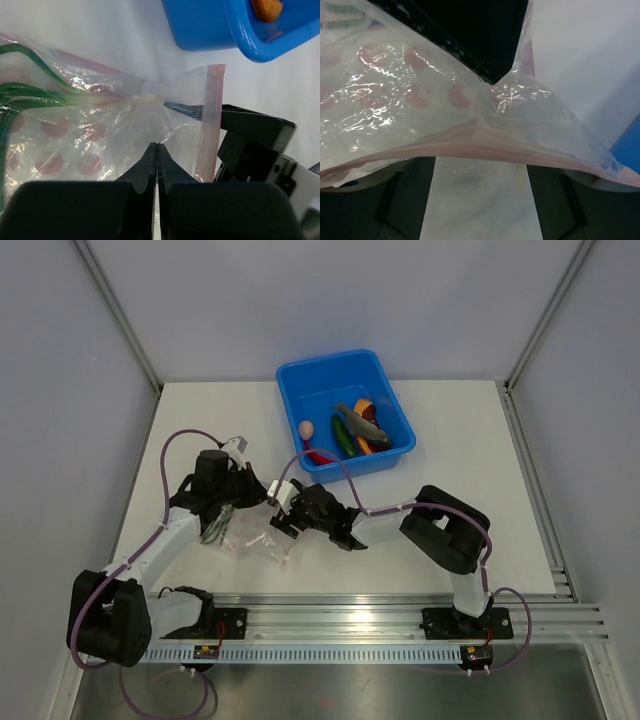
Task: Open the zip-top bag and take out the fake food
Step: Pick up the fake vegetable from the zipper food storage bag.
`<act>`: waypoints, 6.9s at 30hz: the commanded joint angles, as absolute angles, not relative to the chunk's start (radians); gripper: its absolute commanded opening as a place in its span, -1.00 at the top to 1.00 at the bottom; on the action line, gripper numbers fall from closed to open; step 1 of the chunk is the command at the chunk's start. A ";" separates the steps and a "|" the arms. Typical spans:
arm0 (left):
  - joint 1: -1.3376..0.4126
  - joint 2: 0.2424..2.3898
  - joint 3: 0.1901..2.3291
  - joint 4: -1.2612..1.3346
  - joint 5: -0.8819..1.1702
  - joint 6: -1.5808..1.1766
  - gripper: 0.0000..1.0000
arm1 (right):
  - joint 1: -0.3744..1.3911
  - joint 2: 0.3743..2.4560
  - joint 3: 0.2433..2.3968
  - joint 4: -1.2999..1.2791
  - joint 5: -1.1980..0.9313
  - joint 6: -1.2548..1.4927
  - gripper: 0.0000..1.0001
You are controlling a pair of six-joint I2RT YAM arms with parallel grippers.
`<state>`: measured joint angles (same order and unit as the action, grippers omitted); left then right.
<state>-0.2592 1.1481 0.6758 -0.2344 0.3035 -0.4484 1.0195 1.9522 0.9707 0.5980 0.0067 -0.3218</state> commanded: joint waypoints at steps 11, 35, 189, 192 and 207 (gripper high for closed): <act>-0.262 1.054 0.653 -0.176 0.397 -0.446 1.00 | 0.996 2.003 1.066 0.506 0.061 -0.301 -0.56; -0.258 1.604 1.169 -0.301 0.101 -0.402 -0.44 | 0.994 1.973 1.049 0.499 -0.058 -0.282 -0.52; -0.044 1.344 0.838 -0.304 -0.156 -0.511 -0.98 | 1.023 1.983 1.124 0.410 0.023 -0.301 0.92; -0.049 1.416 0.860 -0.307 -0.124 -0.503 -0.98 | 1.025 1.976 1.123 0.410 0.018 -0.299 0.92; -0.032 1.421 0.868 -0.293 -0.132 -0.537 1.00 | 1.029 1.945 1.118 0.394 0.029 -0.273 0.92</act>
<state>-0.0444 1.4963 0.8558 -0.3222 -0.0914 -0.5125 1.0145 2.0201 1.1175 0.3737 0.0109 -0.2848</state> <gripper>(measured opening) 0.005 0.043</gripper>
